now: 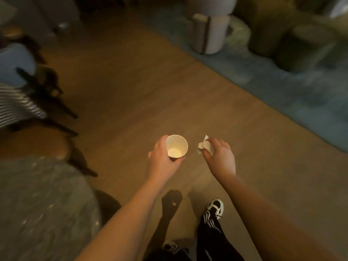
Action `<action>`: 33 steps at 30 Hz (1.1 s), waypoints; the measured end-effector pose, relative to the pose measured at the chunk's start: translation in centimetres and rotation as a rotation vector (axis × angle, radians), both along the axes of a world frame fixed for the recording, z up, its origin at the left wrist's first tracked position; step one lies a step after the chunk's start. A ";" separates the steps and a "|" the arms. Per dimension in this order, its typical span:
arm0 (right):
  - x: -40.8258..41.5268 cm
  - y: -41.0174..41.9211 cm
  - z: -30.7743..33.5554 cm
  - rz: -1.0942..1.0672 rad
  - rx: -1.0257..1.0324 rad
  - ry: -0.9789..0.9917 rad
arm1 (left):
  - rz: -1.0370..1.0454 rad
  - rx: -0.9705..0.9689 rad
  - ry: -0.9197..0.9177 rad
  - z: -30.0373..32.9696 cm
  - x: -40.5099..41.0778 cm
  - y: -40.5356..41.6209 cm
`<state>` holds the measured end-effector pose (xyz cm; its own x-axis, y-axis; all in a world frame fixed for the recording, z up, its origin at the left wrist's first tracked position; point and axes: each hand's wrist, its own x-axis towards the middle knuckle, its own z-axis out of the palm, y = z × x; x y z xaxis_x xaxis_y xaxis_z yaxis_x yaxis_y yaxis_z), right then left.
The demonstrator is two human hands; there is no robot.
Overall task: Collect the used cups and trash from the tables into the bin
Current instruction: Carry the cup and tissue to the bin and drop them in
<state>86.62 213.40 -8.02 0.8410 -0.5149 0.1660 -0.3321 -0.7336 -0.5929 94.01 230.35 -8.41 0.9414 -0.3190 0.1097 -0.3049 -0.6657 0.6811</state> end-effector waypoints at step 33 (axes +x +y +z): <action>-37.0 -58.2 2.0 -1.028 0.045 -0.007 | -0.991 -0.121 0.054 1.7 -24.0 -72.9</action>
